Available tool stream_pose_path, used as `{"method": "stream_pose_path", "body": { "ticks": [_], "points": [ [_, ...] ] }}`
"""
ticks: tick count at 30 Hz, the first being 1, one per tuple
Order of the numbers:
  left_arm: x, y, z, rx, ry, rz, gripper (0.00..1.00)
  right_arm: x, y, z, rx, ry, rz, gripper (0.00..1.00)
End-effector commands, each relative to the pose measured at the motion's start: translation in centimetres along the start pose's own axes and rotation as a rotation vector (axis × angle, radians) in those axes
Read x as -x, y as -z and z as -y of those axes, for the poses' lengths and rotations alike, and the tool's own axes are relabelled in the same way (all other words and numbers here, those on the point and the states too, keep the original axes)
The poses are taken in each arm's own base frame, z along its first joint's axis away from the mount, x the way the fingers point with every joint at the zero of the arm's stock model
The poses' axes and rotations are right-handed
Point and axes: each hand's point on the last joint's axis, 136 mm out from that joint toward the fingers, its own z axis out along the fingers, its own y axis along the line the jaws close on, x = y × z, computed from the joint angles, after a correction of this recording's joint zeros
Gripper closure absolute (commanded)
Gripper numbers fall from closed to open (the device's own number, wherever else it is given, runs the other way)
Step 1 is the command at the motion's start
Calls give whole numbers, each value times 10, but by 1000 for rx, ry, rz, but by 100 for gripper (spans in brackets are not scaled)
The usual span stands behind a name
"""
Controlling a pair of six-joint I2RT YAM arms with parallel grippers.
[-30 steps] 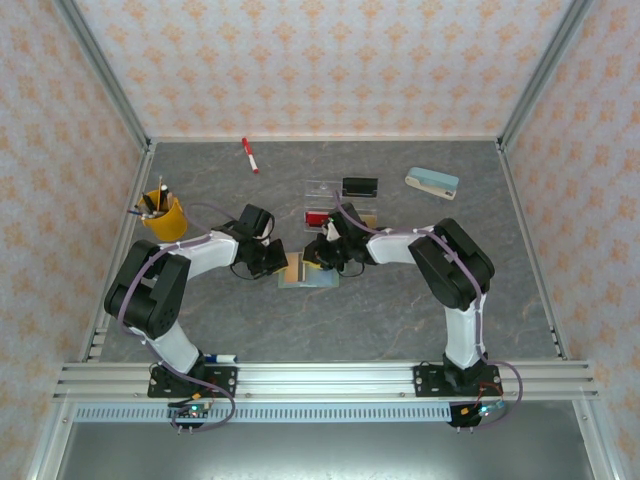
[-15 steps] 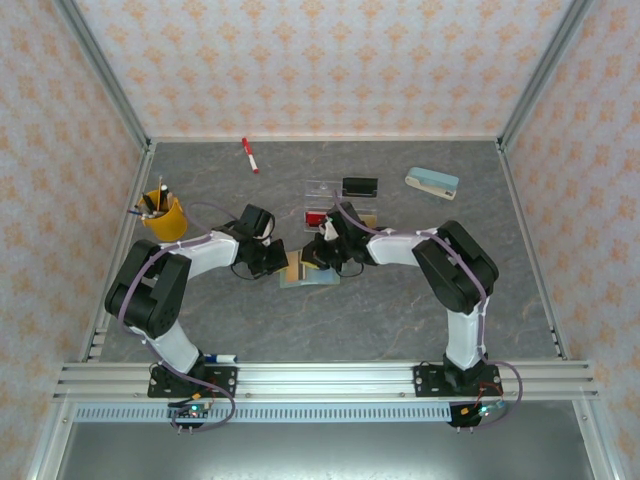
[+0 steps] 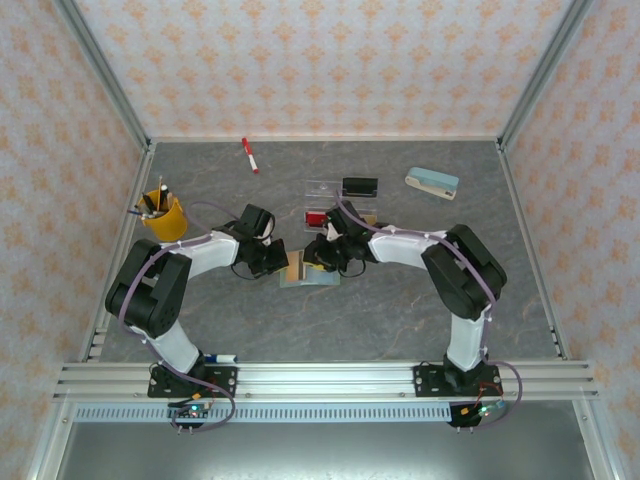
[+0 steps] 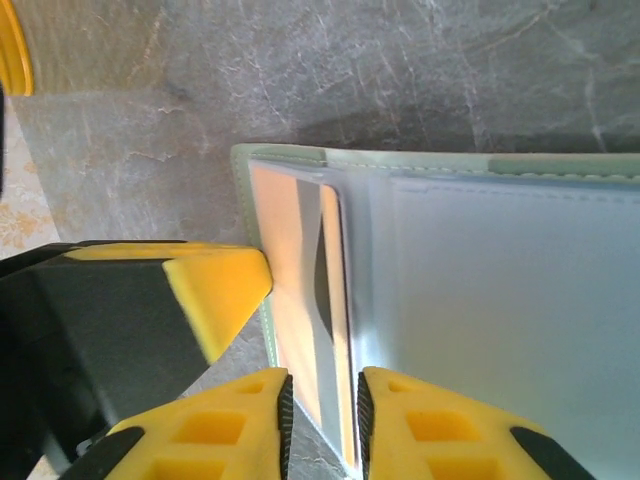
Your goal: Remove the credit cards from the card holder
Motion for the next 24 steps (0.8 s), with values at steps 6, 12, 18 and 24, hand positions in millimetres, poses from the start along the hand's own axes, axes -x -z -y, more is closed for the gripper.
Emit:
{"method": "stream_pose_path", "body": {
  "ticks": [6, 12, 18, 24],
  "points": [
    [-24, -18, -51, 177, 26, -69, 100, -5, -1, -1, 7, 7, -27, 77],
    [-24, -18, -52, 179, 29, -71, 100, -5, -9, -5, 41, 1, -55, 78],
    [-24, -19, -52, 177, 29, -71, 100, -7, -14, -4, 48, 2, -72, 77],
    [-26, -19, -54, 180, 31, -75, 100, -6, -17, -6, 68, 5, -77, 80]
  ]
}}
